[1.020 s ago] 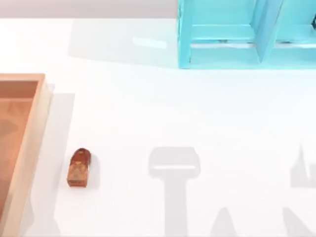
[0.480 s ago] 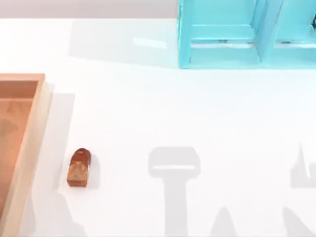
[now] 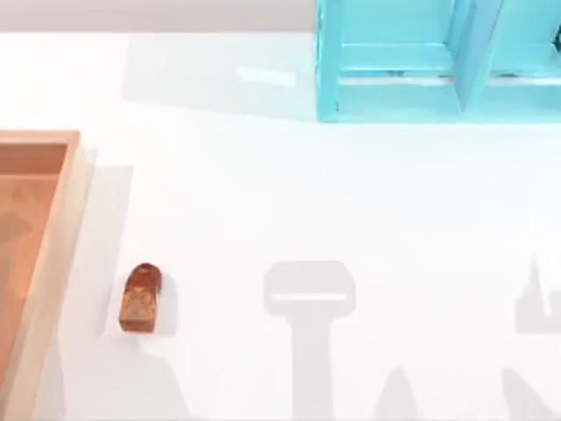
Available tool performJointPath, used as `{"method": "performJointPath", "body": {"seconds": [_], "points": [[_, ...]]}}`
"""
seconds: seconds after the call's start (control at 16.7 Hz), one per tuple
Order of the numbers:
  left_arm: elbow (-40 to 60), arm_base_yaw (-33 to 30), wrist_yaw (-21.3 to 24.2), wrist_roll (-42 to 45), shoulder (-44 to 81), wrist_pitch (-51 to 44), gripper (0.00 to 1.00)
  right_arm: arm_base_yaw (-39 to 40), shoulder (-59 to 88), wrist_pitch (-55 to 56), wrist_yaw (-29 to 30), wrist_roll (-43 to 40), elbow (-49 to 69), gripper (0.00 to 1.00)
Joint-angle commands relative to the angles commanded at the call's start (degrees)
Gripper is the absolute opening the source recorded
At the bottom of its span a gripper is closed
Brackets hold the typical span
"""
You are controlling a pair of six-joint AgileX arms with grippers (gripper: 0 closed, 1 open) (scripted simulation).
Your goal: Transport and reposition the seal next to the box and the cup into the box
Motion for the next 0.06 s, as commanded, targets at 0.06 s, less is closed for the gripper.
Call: {"method": "performJointPath", "body": {"seconds": [0.06], "points": [[0.05,0.00,0.03,0.00,-0.01,-0.04,1.00,0.00,0.00,0.00,0.00,0.00,0.00,1.00]]}}
